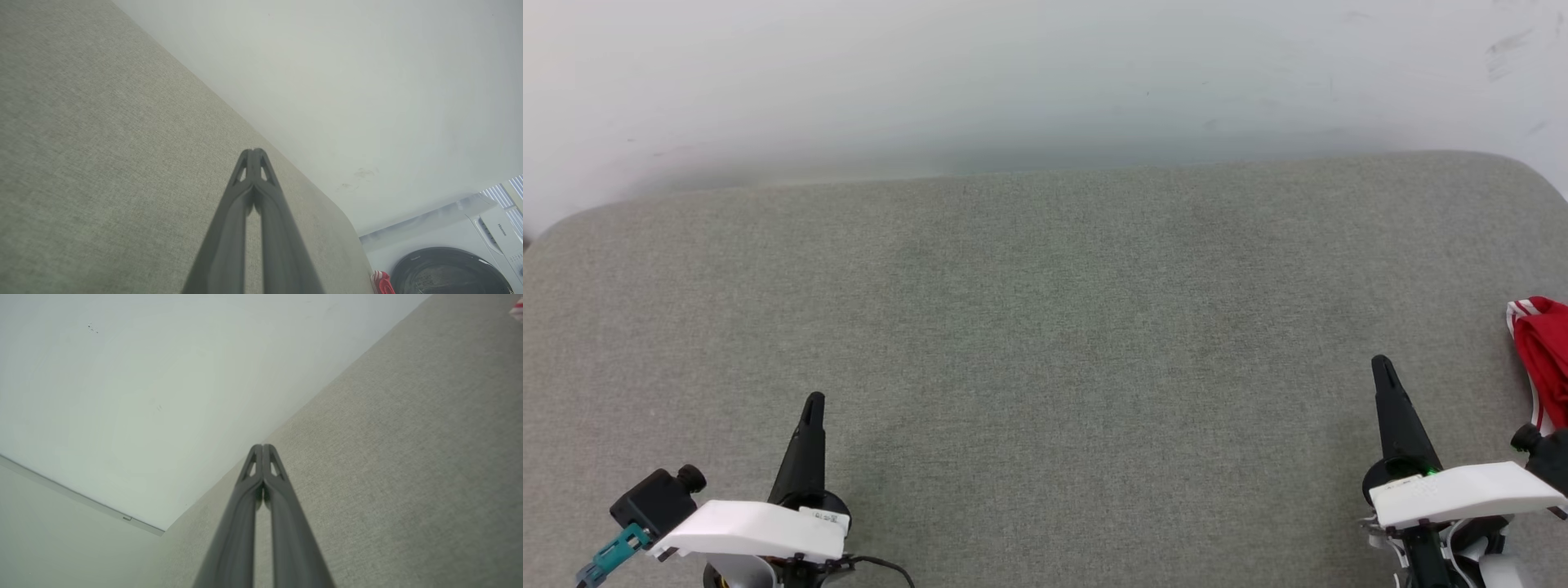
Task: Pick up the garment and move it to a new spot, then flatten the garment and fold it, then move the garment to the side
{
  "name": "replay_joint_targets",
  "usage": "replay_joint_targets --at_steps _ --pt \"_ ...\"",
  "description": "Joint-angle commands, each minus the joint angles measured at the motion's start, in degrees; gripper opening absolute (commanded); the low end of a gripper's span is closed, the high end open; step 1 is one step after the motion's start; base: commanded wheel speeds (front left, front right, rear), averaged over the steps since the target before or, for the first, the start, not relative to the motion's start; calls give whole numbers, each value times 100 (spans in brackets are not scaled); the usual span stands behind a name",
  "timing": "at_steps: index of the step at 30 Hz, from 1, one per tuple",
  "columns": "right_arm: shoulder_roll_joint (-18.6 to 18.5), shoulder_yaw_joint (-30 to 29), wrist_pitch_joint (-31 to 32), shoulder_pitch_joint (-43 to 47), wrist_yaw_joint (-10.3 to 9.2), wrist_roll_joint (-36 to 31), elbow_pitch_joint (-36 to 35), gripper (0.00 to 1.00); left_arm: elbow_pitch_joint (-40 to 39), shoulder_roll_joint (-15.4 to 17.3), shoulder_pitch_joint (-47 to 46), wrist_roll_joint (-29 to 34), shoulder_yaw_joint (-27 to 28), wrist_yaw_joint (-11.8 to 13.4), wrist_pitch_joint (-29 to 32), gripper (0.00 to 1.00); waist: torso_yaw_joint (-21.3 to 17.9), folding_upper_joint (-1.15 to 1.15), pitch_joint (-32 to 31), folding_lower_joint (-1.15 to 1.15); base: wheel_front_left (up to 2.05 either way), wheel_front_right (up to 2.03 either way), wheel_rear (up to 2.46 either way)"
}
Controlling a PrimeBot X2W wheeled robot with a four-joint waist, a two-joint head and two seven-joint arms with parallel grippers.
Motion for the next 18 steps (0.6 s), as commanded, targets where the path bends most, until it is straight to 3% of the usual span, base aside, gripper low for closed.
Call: replay_joint_targets --at_steps 1,18 --pt "-54 -24 66 -115 0 248 -27 0 -19 40 -156 -227 30 -7 50 0 4 0 -10 0 0 0 0" --pt "-63 -103 332 -126 0 1323 80 0 142 18 -239 -1233 120 -9 312 0 29 0 -83 0 0 0 0"
